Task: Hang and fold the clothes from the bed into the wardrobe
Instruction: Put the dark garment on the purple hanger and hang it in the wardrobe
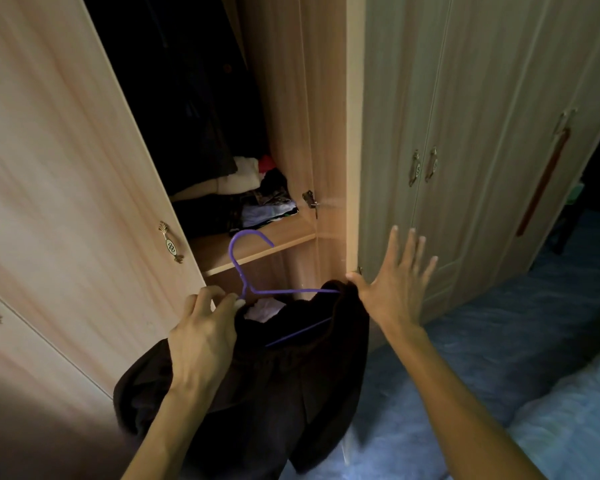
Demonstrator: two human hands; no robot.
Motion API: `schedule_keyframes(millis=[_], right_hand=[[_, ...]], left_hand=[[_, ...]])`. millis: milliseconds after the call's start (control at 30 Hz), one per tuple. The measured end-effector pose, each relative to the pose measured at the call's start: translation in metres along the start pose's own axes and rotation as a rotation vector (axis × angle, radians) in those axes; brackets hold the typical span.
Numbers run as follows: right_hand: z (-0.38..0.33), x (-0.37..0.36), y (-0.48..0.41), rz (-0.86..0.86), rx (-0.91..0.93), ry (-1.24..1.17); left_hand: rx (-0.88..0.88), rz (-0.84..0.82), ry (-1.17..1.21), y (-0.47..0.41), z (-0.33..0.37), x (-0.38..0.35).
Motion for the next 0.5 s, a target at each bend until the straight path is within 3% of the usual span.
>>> schedule_keyframes(millis=[267,500], right_hand=[[0.033,0.02,-0.004,0.056,-0.069,-0.039],[-0.033,0.05,0.019,0.202,0.266,-0.239]], left_hand=[[0.032,0.031,0.039,-0.005,0.013,0.004],[0.056,0.097,0.057,-0.02,0.008,0.008]])
Point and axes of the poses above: each hand's wrist, its own y-axis away from the middle knuckle, its own x-axis out of the back of the hand, z = x × y, the point moved 10 cm from there along -y, towards the middle knuckle, and after that the axes turned 5 degrees about y, right-handed, at the moved point
